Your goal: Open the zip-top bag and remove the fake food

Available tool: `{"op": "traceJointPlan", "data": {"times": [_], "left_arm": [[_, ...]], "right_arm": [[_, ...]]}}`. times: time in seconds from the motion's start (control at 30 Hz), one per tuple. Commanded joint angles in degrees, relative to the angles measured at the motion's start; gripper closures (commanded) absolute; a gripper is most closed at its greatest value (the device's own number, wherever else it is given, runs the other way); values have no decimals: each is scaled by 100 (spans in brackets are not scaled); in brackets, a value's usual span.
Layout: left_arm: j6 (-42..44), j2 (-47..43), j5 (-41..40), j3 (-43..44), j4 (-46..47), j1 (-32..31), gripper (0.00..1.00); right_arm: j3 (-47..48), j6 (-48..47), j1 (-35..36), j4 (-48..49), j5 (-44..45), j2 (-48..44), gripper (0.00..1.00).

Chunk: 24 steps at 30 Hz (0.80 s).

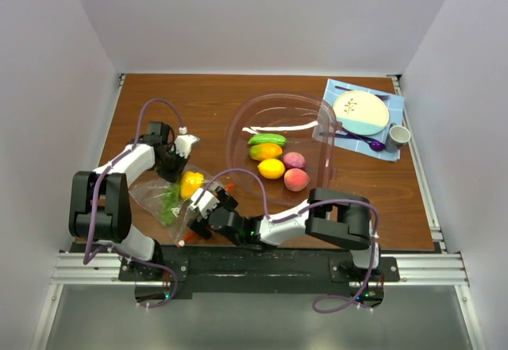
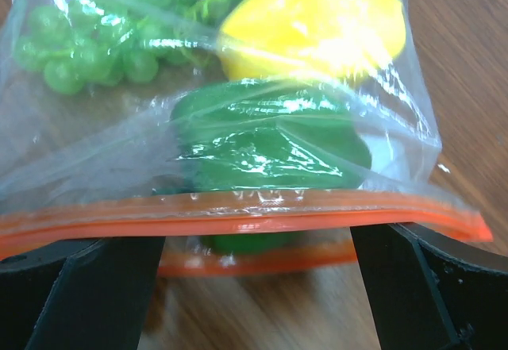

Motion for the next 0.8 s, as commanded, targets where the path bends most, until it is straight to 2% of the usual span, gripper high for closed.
{"op": "traceJointPlan", "data": {"times": [0.0, 0.33, 0.57, 0.7, 0.77], "left_arm": [[-6, -123, 160, -110, -140, -196, 100], [239, -27, 230, 13, -369, -319, 100], [644, 61, 784, 30, -711, -380, 100], [688, 202, 846, 144, -808, -599, 100], [635, 211, 724, 188, -765, -679, 100]], "right_arm": [[461, -32, -38, 265, 234, 87, 1], [883, 134, -293, -95, -55, 543, 1], [751, 153, -293, 71, -380, 641, 6], [1311, -49, -285, -244, -468, 860, 4], [1437, -138, -293, -298, -652, 922, 15]]}}
